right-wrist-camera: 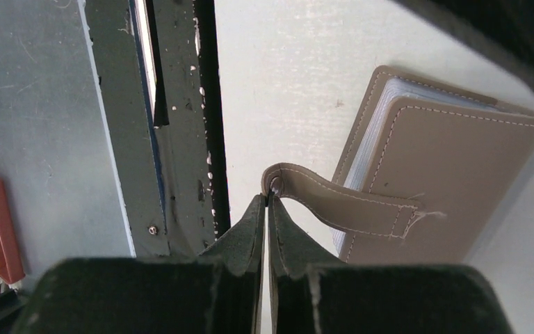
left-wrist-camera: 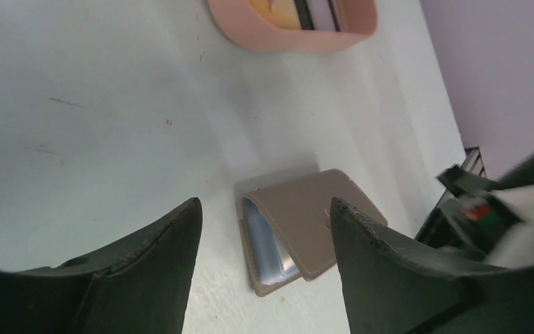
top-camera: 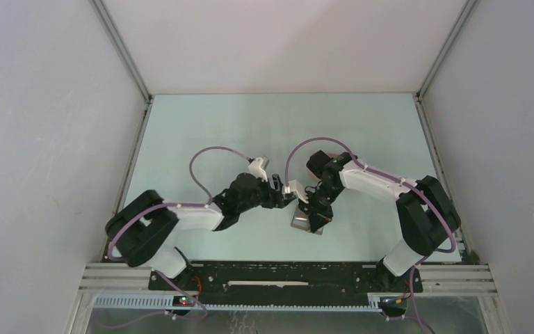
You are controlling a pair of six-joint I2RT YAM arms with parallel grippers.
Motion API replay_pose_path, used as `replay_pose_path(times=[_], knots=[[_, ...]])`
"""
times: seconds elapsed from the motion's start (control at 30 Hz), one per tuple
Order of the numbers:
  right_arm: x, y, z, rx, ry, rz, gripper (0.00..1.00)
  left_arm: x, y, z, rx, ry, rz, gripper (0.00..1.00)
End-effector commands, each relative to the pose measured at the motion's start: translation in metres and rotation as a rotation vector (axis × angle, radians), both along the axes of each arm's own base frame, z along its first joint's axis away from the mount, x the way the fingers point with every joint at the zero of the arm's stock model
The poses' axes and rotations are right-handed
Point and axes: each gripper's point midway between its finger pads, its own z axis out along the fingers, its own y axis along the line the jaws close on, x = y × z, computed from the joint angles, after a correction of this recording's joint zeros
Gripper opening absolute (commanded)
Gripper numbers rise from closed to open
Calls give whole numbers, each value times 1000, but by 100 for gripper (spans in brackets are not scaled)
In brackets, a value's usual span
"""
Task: Put the credit cards into the card holder
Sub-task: Close the card holder at the center of the board.
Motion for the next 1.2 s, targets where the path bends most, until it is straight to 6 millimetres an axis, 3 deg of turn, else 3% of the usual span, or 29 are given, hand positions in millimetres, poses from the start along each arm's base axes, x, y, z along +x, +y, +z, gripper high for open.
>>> replay_pose_path(times=[0.0, 0.13, 0.33, 0.5, 0.77, 0.87, 0.93, 1.03, 1.17], knots=[[1, -2, -2, 1, -37, 28, 8, 0, -35, -2, -79, 62, -131, 72], [3, -3, -3, -6, -48, 22, 8, -6, -51, -20, -88, 132, -190, 68], [7, -1, 1, 9, -60, 5, 13, -28, -40, -59, 48, 221, -211, 67], [10, 2, 10, 39, -66, -19, 24, -49, -34, -83, 165, 260, -243, 64], [0, 2, 67, 256, 12, -8, 39, -60, -9, -105, 282, 293, -203, 56], [9, -2, 76, 293, 11, -55, 43, -62, -4, -109, 300, 297, -199, 54], [27, -5, 69, 257, 10, -143, 44, -62, -3, -110, 302, 297, -198, 52], [63, -14, 39, 131, -12, -318, 49, -63, -4, -111, 300, 294, -202, 50], [84, -23, 3, 1, 5, -407, 53, -65, -4, -110, 298, 284, -209, 49]])
